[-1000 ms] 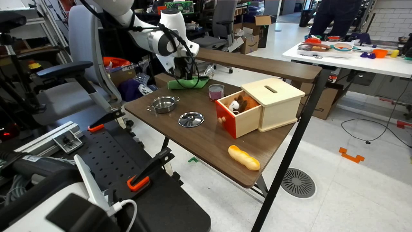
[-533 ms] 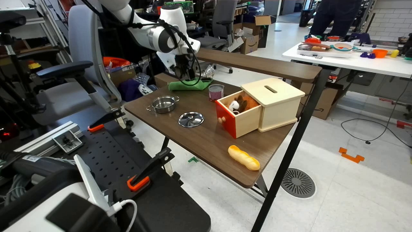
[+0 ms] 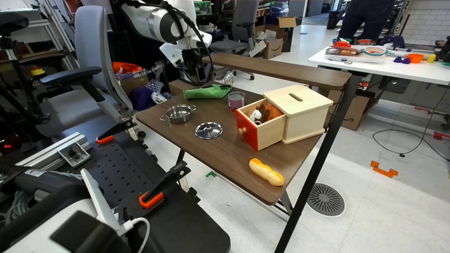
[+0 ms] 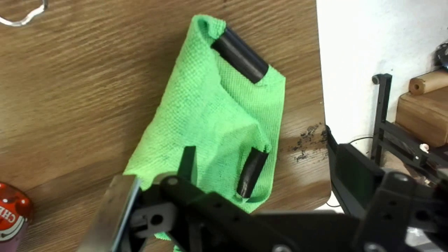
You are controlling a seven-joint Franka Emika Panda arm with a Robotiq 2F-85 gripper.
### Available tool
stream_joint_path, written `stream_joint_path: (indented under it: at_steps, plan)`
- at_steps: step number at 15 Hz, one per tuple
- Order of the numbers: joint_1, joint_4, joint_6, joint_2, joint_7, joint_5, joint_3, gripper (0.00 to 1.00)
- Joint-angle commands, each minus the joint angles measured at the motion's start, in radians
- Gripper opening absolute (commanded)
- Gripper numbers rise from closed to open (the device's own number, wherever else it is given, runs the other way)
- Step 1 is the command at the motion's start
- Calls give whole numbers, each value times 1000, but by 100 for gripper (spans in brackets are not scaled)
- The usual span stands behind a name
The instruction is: Fold the cloth
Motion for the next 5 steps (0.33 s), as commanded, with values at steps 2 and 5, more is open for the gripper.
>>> stream_joint_path:
  at_steps: [2,5]
  plan:
    - [-13,-31,-1,-23,7,-21,16,100]
    - [-14,-42,-1,-26,5,-21,17,100]
